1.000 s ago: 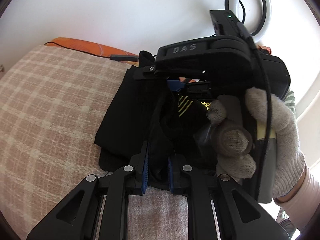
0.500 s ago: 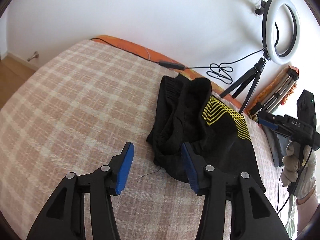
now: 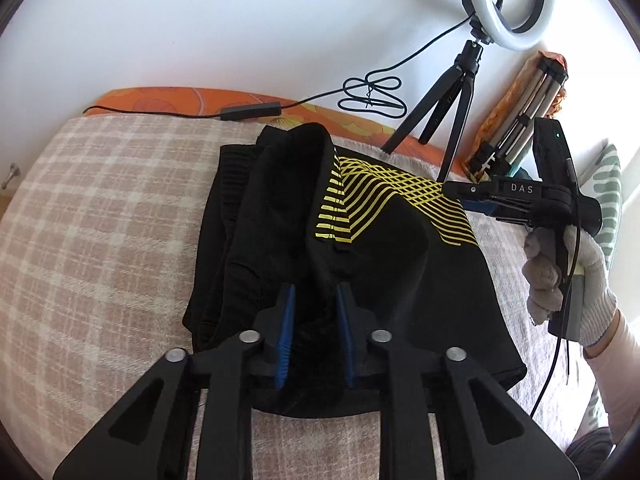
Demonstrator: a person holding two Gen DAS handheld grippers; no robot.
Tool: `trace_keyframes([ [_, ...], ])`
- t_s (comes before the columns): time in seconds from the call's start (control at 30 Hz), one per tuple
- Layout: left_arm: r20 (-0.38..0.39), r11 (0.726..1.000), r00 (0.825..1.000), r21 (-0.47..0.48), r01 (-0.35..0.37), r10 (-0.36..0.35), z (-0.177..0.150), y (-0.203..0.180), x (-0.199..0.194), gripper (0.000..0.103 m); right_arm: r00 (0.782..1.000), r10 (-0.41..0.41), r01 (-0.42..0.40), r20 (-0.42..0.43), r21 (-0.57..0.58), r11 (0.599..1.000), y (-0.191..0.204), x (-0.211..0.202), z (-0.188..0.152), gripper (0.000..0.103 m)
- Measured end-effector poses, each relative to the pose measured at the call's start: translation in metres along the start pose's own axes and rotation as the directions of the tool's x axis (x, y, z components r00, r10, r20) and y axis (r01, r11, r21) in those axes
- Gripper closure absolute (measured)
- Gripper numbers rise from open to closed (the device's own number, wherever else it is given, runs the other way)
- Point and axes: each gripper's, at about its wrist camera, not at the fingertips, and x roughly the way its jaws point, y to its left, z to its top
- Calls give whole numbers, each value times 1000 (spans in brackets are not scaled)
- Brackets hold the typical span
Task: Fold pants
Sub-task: 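Release the left gripper and press the fold down with the right gripper, then grasp the folded black pants with the left gripper while the right gripper grasps the waistband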
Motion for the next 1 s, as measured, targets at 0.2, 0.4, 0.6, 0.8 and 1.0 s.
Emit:
trace_keyframes([
  [0.2,64,997,995,-16,-80,81,1,6,-11,99,1000,8,-8,7,23,1000,-1,12,6,55],
  [0.4,63,983,990,-144,-115,125,0,42,-27,85,1000,12,-13,10,10,1000,-3,12,6,55],
  [0.6,88,987,985,-78,-139,146,4,27,-37,76,999,30,-30,20,21,999,-5,14,9,55],
  [0.8,120,984,979,42,-174,168,9,-2,-37,76,999,26,-27,35,24,999,-5,12,7,97],
  [1.0,45,988,989,57,-144,142,35,7,-11,55,997,-20,23,74,-43,999,-1,-2,3,94],
])
